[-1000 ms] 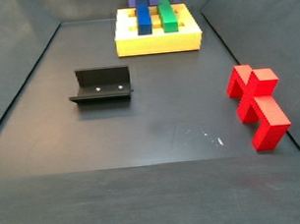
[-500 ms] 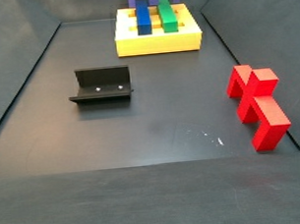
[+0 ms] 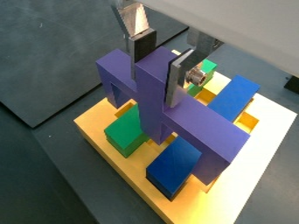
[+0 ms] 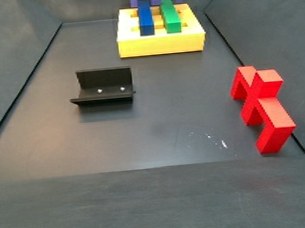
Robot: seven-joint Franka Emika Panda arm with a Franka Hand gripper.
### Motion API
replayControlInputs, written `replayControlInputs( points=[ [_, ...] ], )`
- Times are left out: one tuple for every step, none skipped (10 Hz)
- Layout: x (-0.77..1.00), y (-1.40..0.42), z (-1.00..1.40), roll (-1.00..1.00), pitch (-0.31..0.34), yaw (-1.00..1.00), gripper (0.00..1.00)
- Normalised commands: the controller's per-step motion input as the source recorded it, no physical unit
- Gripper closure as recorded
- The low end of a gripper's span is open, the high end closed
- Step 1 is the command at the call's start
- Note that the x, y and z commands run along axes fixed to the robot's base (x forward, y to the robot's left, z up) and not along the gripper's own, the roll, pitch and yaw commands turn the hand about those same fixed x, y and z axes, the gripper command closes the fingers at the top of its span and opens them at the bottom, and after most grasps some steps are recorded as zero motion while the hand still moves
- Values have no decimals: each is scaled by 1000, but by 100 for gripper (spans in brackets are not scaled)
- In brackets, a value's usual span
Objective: Pick up the purple object. Move up. Move to above the board. Insert the purple object.
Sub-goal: Insert the purple object.
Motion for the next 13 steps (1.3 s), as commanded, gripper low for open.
replayControlInputs(
  points=[
    [131, 0, 146, -123, -3, 86, 100],
    [94, 0, 0, -49, 0, 0, 100],
    [0, 0, -146, 0, -17, 0, 100],
    [0, 0, -263, 0, -17, 0, 100],
    [0, 0, -363, 9, -26, 0, 100],
    [0, 0, -177, 0, -19, 0, 100],
    [0, -34, -154, 0, -26, 0, 100],
    [0, -23, -123, 0, -29, 0, 100],
    [0, -9, -103, 0, -21, 0, 100],
    [-83, -3, -186, 0, -60, 6, 100],
    [-29, 0, -246, -43, -83, 0, 100],
    [0, 0, -303, -63, -80, 3, 100],
    [166, 0, -126, -47, -11, 11, 100]
  ],
)
